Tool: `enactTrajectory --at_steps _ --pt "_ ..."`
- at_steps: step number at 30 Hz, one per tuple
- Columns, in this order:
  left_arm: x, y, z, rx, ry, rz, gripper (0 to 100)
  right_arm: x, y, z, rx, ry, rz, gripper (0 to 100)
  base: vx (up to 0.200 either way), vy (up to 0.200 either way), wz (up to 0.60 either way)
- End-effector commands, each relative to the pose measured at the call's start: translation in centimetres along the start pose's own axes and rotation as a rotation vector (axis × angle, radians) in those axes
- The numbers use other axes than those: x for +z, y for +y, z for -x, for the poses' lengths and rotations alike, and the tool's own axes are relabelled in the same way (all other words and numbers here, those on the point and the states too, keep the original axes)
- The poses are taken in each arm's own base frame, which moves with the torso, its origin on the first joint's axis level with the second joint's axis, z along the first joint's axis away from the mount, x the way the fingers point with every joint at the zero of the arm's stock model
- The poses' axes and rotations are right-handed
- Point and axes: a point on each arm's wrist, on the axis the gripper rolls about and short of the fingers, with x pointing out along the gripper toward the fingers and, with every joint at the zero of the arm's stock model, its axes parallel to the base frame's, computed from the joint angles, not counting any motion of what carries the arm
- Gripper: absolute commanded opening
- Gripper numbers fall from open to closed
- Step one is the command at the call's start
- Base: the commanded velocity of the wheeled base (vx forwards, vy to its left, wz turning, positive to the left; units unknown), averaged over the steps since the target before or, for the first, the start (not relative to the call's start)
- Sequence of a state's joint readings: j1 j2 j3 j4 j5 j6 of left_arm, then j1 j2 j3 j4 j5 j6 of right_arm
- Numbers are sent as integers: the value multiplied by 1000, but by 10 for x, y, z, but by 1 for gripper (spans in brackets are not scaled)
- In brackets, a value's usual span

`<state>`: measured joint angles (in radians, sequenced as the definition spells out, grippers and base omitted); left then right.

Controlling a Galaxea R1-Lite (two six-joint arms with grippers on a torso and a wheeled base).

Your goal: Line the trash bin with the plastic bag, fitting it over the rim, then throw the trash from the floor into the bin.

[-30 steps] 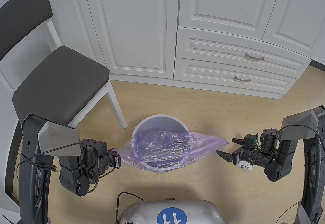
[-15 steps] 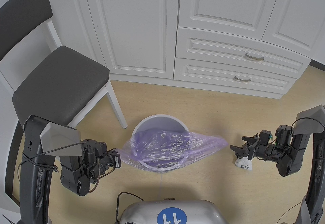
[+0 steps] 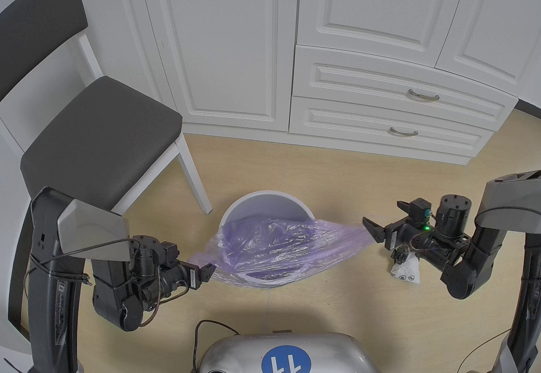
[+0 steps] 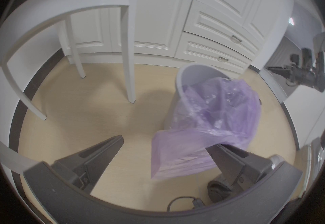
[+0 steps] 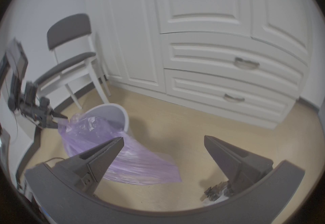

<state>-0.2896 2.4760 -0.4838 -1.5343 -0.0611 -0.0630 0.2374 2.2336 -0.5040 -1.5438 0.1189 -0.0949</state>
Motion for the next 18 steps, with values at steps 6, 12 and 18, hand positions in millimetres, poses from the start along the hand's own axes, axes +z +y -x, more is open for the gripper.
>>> enactTrajectory --at_steps 6,12,18 --pt "28 -5 87 -219 -22 -219 100 99 99 -4 70 -11 338 100 0 0 0" --pt "40 -7 101 -243 -75 -232 100 98 112 -1 97 82 464 100 0 0 0" --pt "50 -4 100 -219 -121 -231 100 88 115 11 141 105 783 100 0 0 0"
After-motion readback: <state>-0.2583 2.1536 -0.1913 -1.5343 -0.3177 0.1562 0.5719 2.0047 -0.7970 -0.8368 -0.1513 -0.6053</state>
